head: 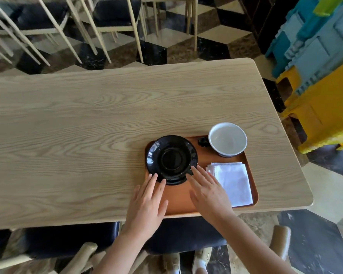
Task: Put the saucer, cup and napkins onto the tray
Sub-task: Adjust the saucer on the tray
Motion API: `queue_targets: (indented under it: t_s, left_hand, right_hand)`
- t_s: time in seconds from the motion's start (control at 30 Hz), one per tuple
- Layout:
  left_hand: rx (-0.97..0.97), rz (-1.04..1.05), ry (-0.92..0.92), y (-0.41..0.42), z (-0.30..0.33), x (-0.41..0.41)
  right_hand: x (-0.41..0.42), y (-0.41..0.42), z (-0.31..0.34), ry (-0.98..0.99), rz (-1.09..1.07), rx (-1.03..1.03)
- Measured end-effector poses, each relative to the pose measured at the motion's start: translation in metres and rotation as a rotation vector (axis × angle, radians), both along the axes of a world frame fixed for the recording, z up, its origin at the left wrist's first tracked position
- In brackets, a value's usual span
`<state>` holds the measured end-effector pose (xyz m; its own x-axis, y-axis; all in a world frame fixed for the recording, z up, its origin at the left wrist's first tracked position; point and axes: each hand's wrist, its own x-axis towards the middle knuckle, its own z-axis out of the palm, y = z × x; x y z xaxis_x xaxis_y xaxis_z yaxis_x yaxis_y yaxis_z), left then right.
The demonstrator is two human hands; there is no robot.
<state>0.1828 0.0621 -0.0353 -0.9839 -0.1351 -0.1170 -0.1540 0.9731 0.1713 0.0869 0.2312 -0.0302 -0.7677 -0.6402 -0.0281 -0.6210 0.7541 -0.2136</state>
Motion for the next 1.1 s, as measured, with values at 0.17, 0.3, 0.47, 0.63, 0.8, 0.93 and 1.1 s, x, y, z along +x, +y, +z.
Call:
queue_targets:
  t_s: [0.17, 0.3, 0.47, 0.63, 0.8, 0.93, 1.1]
  left_hand:
    - [0.064, -0.011, 0.007, -0.002, -0.003, 0.009]
    - [0.080, -0.025, -0.001, -0.002, -0.003, 0.021]
    - [0.091, -0.047, -0.012, -0.002, -0.003, 0.034]
    - [0.089, -0.058, -0.026, 0.001, -0.002, 0.042]
    - [0.083, -0.057, -0.029, 0.004, -0.001, 0.044]
    - [0.054, -0.068, -0.057, 0.003, 0.001, 0.044]
    - [0.005, -0.116, -0.003, 0.004, 0.021, 0.025]
  right_hand:
    - [0.006, 0.001, -0.002, 0.041, 0.004, -0.066]
    - [0.017, 0.004, -0.003, 0.055, 0.025, -0.076]
    - [0.034, 0.009, -0.003, 0.051, 0.029, -0.077]
    - [0.042, 0.014, -0.005, 0.049, 0.029, -0.077]
    - [0.044, 0.017, -0.007, 0.057, 0.034, -0.092]
    - [0.044, 0.017, -0.007, 0.046, 0.035, -0.090]
    - [0.032, 0.020, 0.008, 0.060, 0.044, -0.116]
